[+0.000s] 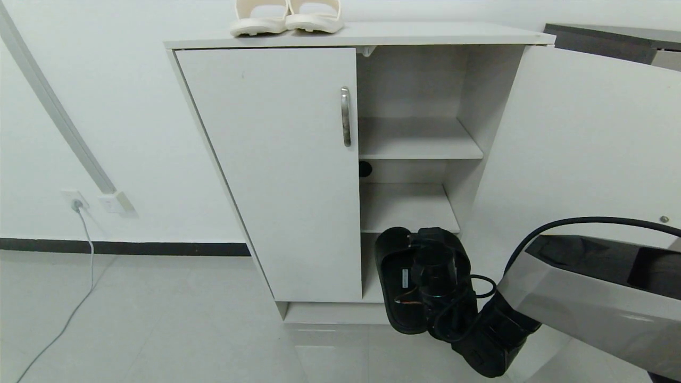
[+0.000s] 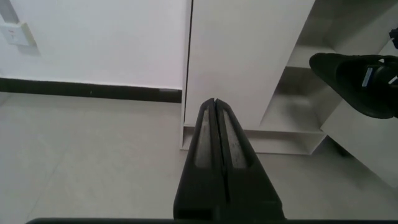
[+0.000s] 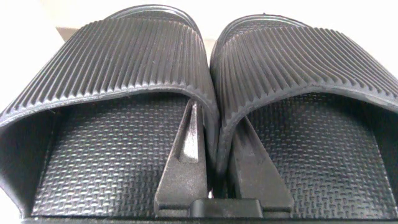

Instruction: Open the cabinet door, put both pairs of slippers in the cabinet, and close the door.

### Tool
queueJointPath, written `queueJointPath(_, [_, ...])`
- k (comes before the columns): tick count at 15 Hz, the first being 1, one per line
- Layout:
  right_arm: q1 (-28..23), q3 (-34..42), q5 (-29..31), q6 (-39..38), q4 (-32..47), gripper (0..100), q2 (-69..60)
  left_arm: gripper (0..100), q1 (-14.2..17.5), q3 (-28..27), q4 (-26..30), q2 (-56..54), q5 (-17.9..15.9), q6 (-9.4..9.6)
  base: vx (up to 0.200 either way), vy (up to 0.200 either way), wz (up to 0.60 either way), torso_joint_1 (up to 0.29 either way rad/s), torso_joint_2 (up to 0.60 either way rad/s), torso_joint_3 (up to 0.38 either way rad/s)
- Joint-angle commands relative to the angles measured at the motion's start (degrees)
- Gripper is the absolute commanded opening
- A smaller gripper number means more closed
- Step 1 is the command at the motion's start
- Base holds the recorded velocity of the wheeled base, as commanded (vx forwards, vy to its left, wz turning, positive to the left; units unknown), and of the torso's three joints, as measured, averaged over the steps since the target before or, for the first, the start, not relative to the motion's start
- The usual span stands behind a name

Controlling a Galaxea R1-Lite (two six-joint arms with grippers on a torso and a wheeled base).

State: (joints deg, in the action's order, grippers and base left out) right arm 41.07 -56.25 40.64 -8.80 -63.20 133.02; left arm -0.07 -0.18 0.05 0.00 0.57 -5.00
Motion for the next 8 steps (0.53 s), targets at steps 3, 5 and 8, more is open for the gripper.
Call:
queueJointPath(3, [0.06, -0.09, -0.83, 0.45, -2.19, 0, -0.05, 0, -0.01, 0.01, -0.05, 0.09, 0.04, -0.01, 0.0, 0.0, 0.0, 0.002, 0.0, -0.196])
queueJointPath(5, [0.06, -0.53, -0.74, 1.59, -4.39, 0, -0.13, 0, -0.01, 0.01, -0.05, 0.09, 0.04, -0.01, 0.0, 0.0, 0.0, 0.005, 0.0, -0.195])
queueJointPath(8, [0.15, -0.18, -0.83, 5.99, -11.69, 0, 0.83, 0, -0.01, 0.01, -0.05, 0.09, 0.13, -0.1, 0.0, 0.0, 0.0, 0.004, 0.0, -0.165])
